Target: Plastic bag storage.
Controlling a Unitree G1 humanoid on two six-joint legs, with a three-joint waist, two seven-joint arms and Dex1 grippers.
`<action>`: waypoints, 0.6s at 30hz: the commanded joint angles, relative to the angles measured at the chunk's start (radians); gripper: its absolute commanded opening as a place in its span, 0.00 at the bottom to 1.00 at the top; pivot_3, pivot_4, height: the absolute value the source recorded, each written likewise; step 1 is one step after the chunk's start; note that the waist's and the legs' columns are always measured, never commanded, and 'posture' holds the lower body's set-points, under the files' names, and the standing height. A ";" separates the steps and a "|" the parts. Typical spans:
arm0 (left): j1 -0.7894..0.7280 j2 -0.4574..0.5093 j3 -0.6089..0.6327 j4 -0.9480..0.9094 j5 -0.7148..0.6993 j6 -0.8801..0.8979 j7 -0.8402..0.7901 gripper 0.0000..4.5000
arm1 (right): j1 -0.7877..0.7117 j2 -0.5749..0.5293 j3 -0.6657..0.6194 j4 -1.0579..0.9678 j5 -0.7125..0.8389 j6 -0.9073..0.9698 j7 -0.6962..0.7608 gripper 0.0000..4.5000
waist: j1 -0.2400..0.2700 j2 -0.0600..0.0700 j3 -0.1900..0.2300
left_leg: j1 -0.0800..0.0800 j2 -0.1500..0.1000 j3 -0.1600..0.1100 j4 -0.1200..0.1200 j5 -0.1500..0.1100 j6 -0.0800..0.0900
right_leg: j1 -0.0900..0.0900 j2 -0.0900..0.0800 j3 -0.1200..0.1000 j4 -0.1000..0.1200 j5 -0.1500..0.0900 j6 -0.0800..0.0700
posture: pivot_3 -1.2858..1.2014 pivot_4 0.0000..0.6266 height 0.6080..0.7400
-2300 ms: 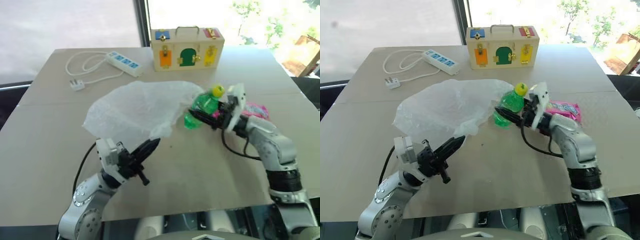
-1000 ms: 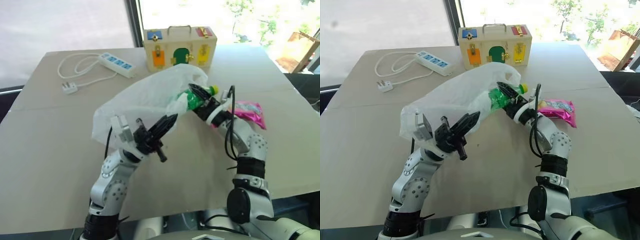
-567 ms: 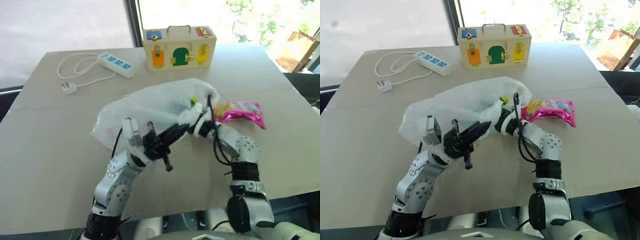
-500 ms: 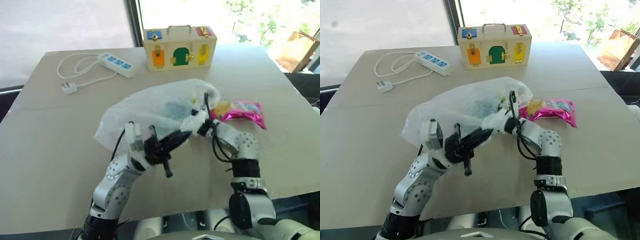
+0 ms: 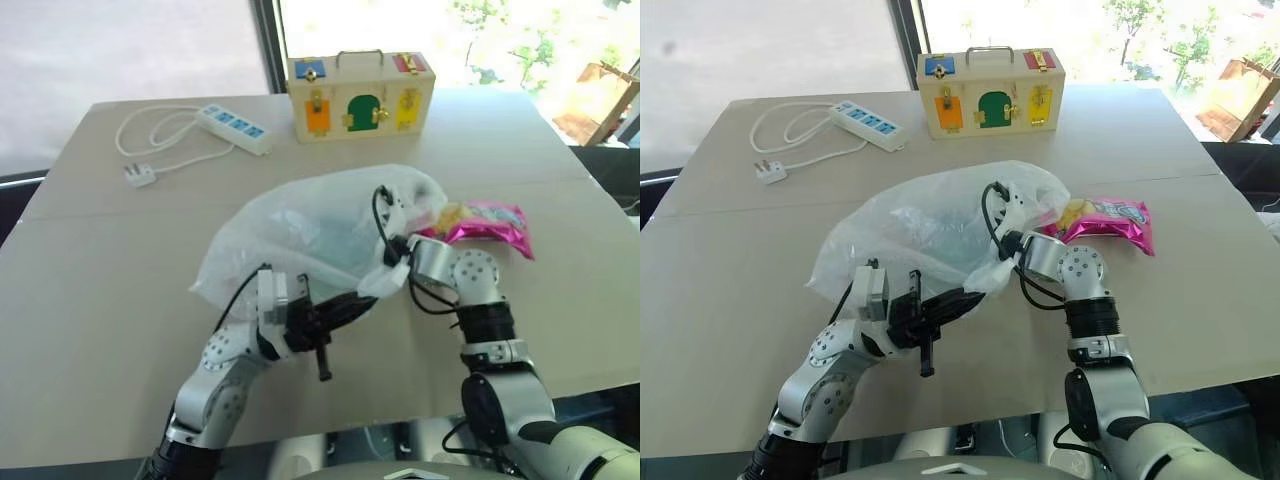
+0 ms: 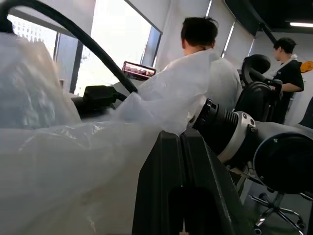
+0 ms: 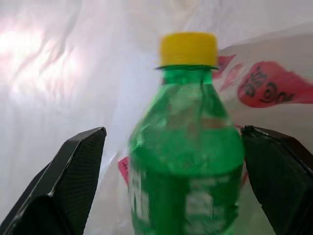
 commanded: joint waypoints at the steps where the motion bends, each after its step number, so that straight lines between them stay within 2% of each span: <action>1: 0.006 -0.025 0.053 -0.012 -0.018 -0.026 0.044 0.00 | 0.010 -0.073 -0.005 -0.079 -0.033 0.007 0.100 1.00 | 0.001 0.000 0.000 | 0.000 0.000 0.000 0.000 0.000 0.000 | 0.000 0.000 0.000 0.000 0.000 0.000 | 0.52 0.24 1.00; 5: 0.034 -0.041 0.108 -0.039 -0.037 -0.028 0.092 0.00 | 0.049 -0.231 0.038 -0.165 -0.097 0.004 0.272 1.00 | 0.002 0.000 0.000 | 0.000 0.000 0.000 0.000 0.000 0.000 | 0.000 0.000 0.000 -0.001 0.000 0.000 | 0.52 0.24 1.00; 8: 0.076 -0.043 0.157 -0.094 -0.057 -0.025 0.141 0.00 | 0.103 -0.434 0.066 -0.300 -0.131 -0.028 0.497 1.00 | 0.005 0.001 0.001 | 0.000 0.000 0.000 -0.001 0.000 0.000 | 0.000 -0.001 0.000 -0.001 0.000 0.000 | 0.52 0.24 1.00; 11: 0.124 -0.039 0.192 -0.165 -0.070 -0.025 0.186 0.00 | 0.144 -0.600 0.057 -0.421 -0.219 -0.222 0.732 1.00 | 0.007 0.000 0.004 | -0.001 -0.001 0.000 -0.001 -0.001 0.002 | 0.000 -0.002 -0.001 -0.003 0.000 0.000 | 0.52 0.24 1.00; 18: 0.225 -0.045 0.210 -0.257 -0.049 -0.063 0.225 0.00 | 0.189 -0.805 0.004 -0.453 -0.419 -0.499 0.902 1.00 | 0.008 -0.002 0.006 | 0.001 0.001 0.001 0.000 -0.001 0.001 | 0.001 -0.001 0.000 -0.002 -0.003 -0.003 | 0.52 0.24 1.00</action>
